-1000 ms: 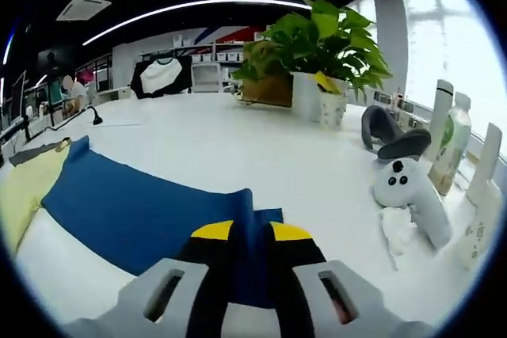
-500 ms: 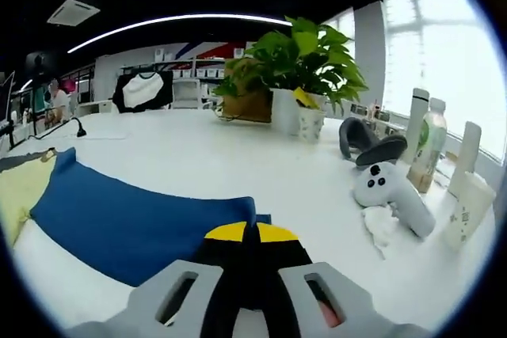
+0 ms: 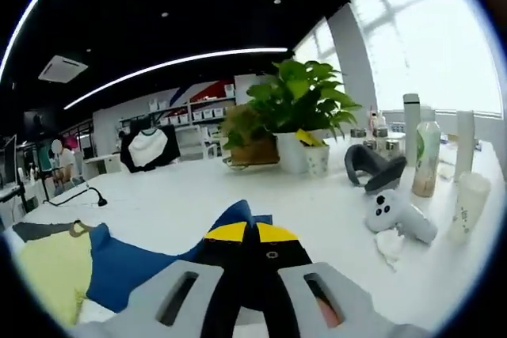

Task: Fold the garment on the visible template until the final outline fits inside the template.

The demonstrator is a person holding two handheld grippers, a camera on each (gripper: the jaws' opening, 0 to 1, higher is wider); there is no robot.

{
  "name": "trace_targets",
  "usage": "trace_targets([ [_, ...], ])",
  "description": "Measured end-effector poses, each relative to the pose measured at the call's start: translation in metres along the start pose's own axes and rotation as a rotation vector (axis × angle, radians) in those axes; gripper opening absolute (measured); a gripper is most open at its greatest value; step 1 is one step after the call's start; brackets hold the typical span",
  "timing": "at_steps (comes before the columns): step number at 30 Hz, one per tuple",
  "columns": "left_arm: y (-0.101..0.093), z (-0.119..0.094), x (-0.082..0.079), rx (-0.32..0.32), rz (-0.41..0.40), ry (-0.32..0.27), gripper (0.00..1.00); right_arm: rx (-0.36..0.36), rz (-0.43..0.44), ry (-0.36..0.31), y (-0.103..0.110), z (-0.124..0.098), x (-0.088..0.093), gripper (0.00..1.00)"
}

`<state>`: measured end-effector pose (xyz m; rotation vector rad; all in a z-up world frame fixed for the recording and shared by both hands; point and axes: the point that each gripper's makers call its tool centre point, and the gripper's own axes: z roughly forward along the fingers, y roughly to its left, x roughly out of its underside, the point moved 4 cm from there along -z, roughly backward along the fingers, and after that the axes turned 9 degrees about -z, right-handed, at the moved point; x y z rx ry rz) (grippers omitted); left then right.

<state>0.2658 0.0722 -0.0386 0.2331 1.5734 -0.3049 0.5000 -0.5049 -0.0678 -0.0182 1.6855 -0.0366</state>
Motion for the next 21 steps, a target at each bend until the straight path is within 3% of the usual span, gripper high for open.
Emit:
trace_targets([
  [21, -0.002, -0.004, -0.001, 0.007, -0.007, -0.002, 1.00, -0.182, -0.040, -0.147, 0.110, -0.004, -0.091, 0.00],
])
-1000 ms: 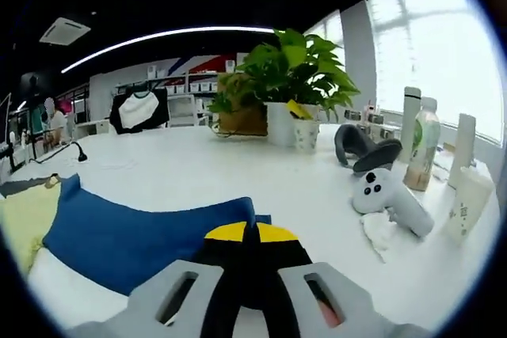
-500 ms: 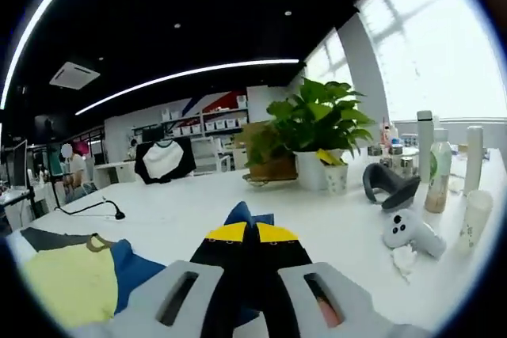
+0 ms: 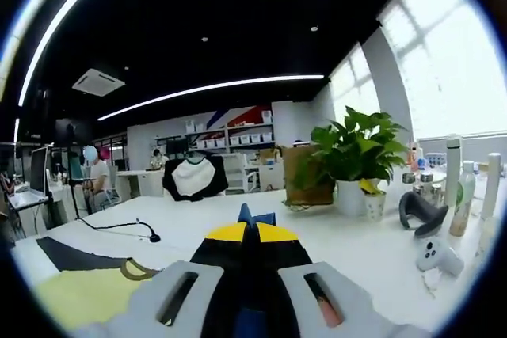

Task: Fold the garment on the visible template until the final outline fits inside the template.

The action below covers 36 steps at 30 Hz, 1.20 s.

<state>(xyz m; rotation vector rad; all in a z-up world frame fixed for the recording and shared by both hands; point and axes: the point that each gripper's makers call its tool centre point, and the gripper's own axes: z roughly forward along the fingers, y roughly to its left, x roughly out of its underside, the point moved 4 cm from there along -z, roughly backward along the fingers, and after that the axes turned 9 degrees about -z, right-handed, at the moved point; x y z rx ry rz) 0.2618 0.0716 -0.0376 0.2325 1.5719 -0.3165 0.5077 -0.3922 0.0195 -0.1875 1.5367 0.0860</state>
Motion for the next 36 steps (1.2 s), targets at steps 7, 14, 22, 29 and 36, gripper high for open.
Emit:
trace_targets([
  [7, -0.006, 0.002, 0.004, 0.018, 0.004, 0.006, 0.99, -0.099, -0.099, -0.027, 0.064, 0.010, -0.031, 0.00],
  [14, -0.009, 0.007, 0.011, 0.034, -0.014, 0.029, 0.99, -0.213, -0.147, -0.053, 0.139, 0.026, -0.052, 0.00],
  [22, -0.007, 0.004, 0.011, 0.032, -0.013, 0.031, 0.99, -0.331, -0.142, -0.055, 0.213, 0.039, -0.058, 0.00],
  [29, -0.007, 0.001, 0.009, 0.032, -0.012, 0.027, 0.99, -0.398, -0.160, -0.015, 0.260, 0.053, -0.044, 0.00],
  [36, -0.008, 0.000, 0.011, 0.037, -0.014, 0.044, 0.99, -0.449, -0.201, 0.098, 0.299, 0.062, 0.003, 0.00],
])
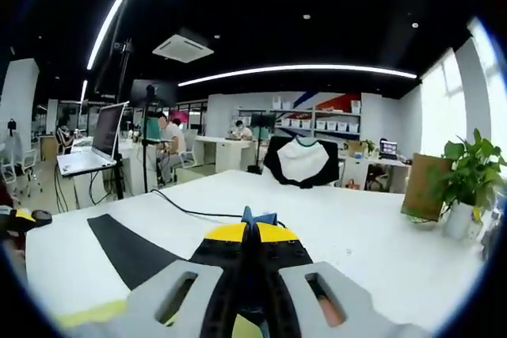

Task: Fold the garment on the visible template until the final outline fits inside the template.

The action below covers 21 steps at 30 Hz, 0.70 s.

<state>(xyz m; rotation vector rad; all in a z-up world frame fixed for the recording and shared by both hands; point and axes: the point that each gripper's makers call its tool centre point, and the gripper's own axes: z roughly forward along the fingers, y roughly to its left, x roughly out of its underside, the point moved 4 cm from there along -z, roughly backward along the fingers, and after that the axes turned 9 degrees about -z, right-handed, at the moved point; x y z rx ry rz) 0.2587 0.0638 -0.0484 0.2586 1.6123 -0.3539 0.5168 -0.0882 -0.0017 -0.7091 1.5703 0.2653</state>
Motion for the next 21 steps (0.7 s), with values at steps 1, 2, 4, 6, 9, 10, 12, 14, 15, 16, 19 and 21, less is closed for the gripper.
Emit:
trace_targets([
  [1, 0.000, 0.000, 0.000, -0.001, 0.000, -0.001, 0.99, -0.012, 0.004, 0.009, 0.004, 0.003, 0.005, 0.00],
  [2, 0.000, 0.000, -0.001, -0.002, 0.000, -0.003, 0.99, -0.026, 0.005, 0.029, 0.010, 0.006, 0.012, 0.00],
  [4, -0.001, 0.000, -0.002, 0.004, -0.007, -0.009, 0.99, -0.038, 0.004, 0.048, 0.017, 0.013, 0.023, 0.00],
  [6, -0.003, 0.001, -0.002, 0.012, -0.008, 0.000, 0.99, -0.061, 0.023, 0.077, 0.029, 0.017, 0.035, 0.00],
  [9, -0.004, 0.002, 0.000, 0.009, -0.002, 0.013, 0.99, -0.078, 0.031, 0.091, 0.042, 0.023, 0.047, 0.00],
  [10, -0.003, 0.002, 0.000, 0.008, -0.003, 0.014, 0.99, -0.082, 0.026, 0.104, 0.046, 0.025, 0.051, 0.00],
  [12, -0.003, 0.003, -0.001, 0.007, -0.007, 0.010, 0.99, -0.106, 0.024, 0.134, 0.058, 0.029, 0.062, 0.00],
  [14, -0.004, 0.003, -0.001, 0.003, -0.004, 0.012, 0.98, -0.115, 0.024, 0.133, 0.067, 0.034, 0.071, 0.00],
  [15, -0.004, 0.003, -0.001, 0.002, -0.002, 0.013, 0.98, -0.115, 0.024, 0.139, 0.071, 0.036, 0.076, 0.00],
  [16, -0.003, 0.003, -0.002, -0.006, -0.004, 0.006, 0.96, -0.130, 0.028, 0.173, 0.078, 0.039, 0.085, 0.00],
  [19, 0.002, 0.003, -0.004, -0.029, -0.013, -0.008, 0.92, -0.142, 0.056, 0.196, 0.088, 0.045, 0.099, 0.00],
  [21, 0.003, 0.004, -0.002, -0.030, -0.015, 0.002, 0.93, -0.155, 0.061, 0.221, 0.095, 0.048, 0.107, 0.00],
])
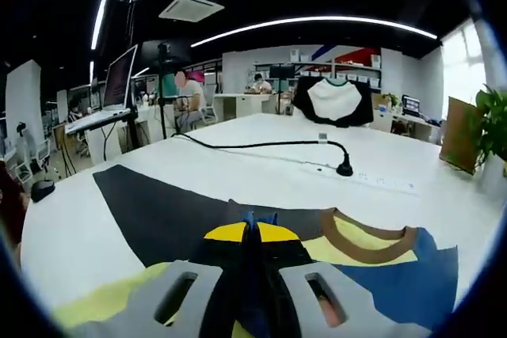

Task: Fold the garment on the visible template until the final outline fits inside the template.

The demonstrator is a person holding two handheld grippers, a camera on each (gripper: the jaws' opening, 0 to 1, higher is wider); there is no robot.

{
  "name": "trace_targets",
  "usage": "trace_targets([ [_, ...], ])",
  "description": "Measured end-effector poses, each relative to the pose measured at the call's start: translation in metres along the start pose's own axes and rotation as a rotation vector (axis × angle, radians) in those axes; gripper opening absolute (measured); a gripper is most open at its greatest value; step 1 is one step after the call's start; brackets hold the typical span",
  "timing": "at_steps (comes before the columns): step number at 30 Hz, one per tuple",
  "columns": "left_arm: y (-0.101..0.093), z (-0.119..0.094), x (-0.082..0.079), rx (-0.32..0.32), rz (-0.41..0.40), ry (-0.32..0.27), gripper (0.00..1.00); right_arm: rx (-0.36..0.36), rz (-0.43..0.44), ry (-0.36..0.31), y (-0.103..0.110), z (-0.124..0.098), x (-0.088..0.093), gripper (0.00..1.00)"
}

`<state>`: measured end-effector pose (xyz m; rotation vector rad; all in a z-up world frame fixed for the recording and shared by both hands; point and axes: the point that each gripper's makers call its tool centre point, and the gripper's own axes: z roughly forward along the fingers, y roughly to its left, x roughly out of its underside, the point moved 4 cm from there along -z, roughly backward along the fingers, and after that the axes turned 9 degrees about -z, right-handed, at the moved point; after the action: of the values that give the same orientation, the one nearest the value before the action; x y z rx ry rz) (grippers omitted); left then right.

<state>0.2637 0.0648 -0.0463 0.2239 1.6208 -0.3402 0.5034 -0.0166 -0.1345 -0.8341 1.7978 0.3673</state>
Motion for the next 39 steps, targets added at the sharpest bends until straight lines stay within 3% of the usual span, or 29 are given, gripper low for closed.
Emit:
trace_targets([
  [9, -0.002, 0.005, 0.004, 0.002, -0.005, 0.017, 0.93, -0.024, 0.022, 0.068, 0.016, 0.013, 0.019, 0.01],
  [20, -0.006, 0.006, 0.007, 0.017, -0.003, 0.028, 0.93, -0.031, -0.036, 0.067, 0.018, 0.016, 0.023, 0.04],
  [21, -0.006, 0.006, 0.007, 0.017, -0.003, 0.030, 0.93, -0.043, -0.053, 0.067, 0.019, 0.016, 0.022, 0.08],
  [22, -0.006, 0.006, 0.007, 0.016, -0.004, 0.032, 0.93, -0.103, -0.051, 0.066, 0.025, 0.015, 0.021, 0.13],
  [24, -0.006, 0.006, 0.008, 0.016, -0.005, 0.035, 0.93, -0.147, 0.028, 0.027, 0.027, 0.014, 0.015, 0.30],
  [25, -0.006, 0.006, 0.008, 0.015, -0.005, 0.036, 0.93, -0.136, 0.030, 0.006, 0.024, 0.013, 0.013, 0.35],
  [28, -0.005, 0.006, 0.009, 0.010, -0.003, 0.039, 0.93, -0.111, -0.072, -0.077, 0.015, 0.003, -0.002, 0.49],
  [29, -0.005, 0.006, 0.009, 0.010, -0.004, 0.041, 0.93, -0.114, -0.082, -0.095, 0.015, 0.001, -0.005, 0.58],
  [31, -0.006, 0.008, 0.010, 0.014, -0.004, 0.043, 0.93, -0.072, -0.094, -0.144, 0.007, -0.005, -0.015, 0.88],
  [32, -0.007, 0.009, 0.011, 0.017, -0.003, 0.045, 0.93, -0.085, -0.113, -0.138, 0.007, -0.010, -0.017, 0.94],
  [35, -0.008, 0.012, 0.014, 0.021, -0.001, 0.055, 0.93, -0.065, -0.110, -0.156, -0.002, -0.021, -0.024, 1.00],
  [39, -0.009, 0.018, 0.014, 0.023, 0.007, 0.068, 0.93, -0.060, -0.131, -0.166, -0.010, -0.036, -0.030, 0.99],
])
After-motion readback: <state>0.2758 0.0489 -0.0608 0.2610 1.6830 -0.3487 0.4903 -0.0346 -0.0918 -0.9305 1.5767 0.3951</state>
